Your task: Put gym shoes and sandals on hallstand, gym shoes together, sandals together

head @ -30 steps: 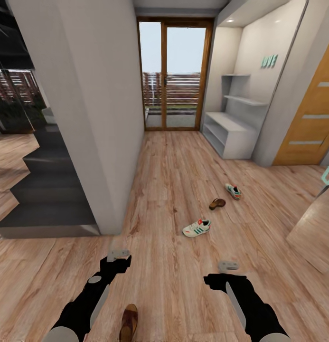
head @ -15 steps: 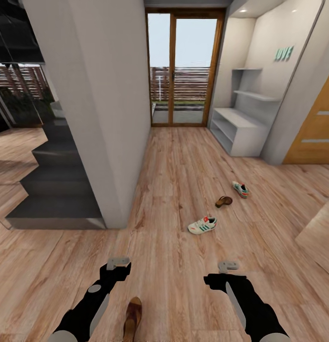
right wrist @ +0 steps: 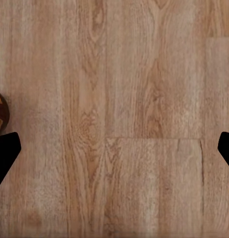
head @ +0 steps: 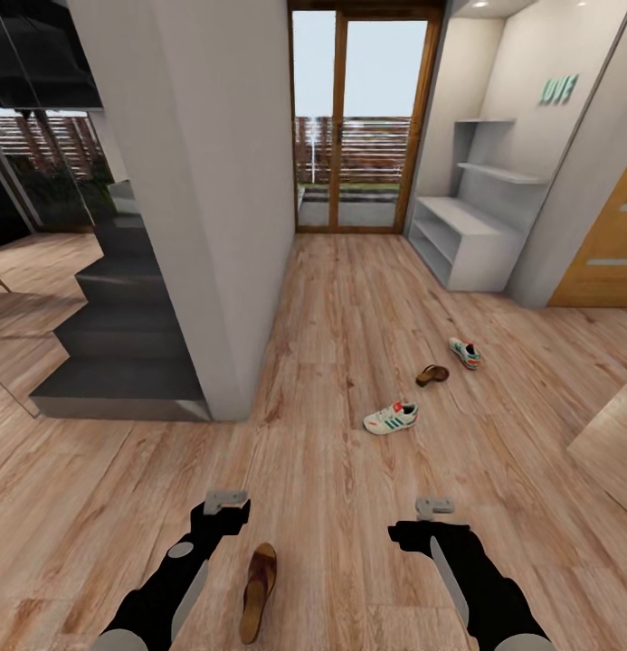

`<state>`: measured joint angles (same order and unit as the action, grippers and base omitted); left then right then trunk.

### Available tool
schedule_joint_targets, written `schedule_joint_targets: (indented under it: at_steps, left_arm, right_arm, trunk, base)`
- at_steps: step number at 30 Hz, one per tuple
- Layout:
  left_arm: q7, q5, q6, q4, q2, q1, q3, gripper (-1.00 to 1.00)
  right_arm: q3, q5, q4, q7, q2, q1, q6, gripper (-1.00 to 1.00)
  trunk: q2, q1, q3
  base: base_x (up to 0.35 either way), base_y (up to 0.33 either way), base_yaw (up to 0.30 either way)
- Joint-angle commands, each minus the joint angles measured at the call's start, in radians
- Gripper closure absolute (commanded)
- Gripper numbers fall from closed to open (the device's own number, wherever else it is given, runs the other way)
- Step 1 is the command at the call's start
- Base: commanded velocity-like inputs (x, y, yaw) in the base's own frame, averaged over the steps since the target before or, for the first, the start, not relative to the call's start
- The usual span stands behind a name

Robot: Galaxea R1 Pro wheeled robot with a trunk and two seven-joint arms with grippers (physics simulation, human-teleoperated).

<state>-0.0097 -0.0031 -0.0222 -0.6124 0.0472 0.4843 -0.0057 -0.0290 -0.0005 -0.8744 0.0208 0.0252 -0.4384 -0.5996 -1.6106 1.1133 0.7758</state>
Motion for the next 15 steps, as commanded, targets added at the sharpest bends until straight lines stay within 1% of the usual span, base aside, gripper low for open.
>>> schedule_joint_targets:
  at_steps: [1, 7, 15]
  left_arm:
    - [-0.001, 0.000, -0.002, 0.000, 0.000, 0.000, 0.000, -1.00]
    - [-0.001, 0.000, -0.002, 0.000, 0.000, 0.000, 0.000, -1.00]
    - [-0.001, 0.000, -0.002, 0.002, 0.000, 0.000, -0.002, -1.00]
  right_arm:
    - [-0.003, 0.000, -0.001, 0.002, 0.001, 0.000, -0.005, -1.00]
    - [-0.003, 0.000, -0.001, 0.002, 0.002, 0.000, -0.005, -1.00]
    - [-0.004, 0.000, -0.001, 0.002, 0.002, 0.000, -0.005, -1.00]
  trunk:
    - [0.000, 0.000, 0.002]
    - [0.000, 0.000, 0.012]
    - [-0.056, 0.031, 0.051]
  base:
    - [-0.006, 0.000, 0.001]
    - [-0.002, 0.000, 0.000]
    - [0.000, 0.000, 0.000]
